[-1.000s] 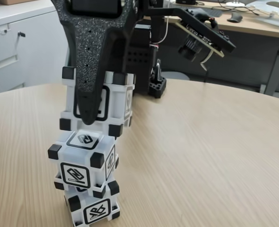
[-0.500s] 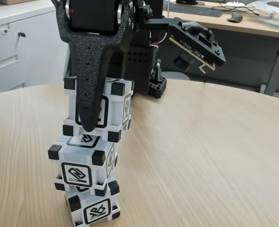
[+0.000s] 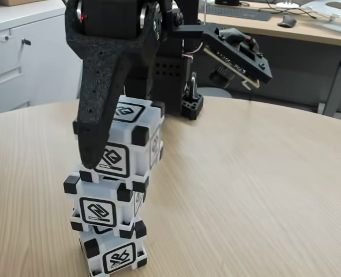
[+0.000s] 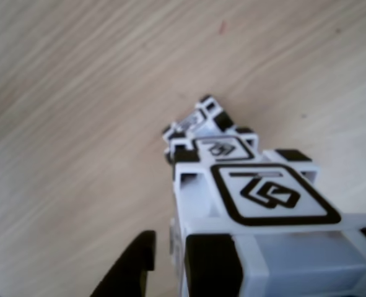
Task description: Stack cubes from left to right.
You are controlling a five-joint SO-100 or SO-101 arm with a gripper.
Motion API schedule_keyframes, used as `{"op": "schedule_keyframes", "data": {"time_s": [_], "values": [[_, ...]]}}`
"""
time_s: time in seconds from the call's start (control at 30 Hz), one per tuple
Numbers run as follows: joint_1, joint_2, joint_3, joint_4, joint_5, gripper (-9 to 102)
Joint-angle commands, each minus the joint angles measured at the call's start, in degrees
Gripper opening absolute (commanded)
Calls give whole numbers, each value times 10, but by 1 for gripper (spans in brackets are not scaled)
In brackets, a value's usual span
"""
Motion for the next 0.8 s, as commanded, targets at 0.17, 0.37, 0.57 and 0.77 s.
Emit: {"op": "schedule_keyframes", "data": {"time_s": [0.17,0.37,0.57,0.77], "values": [[-4,13,-10,2,-12,44],[-6,14,-4,2,-12,45],[-44,15,-2,2,-22,46],[-92,15,-1,2,-34,46]]}}
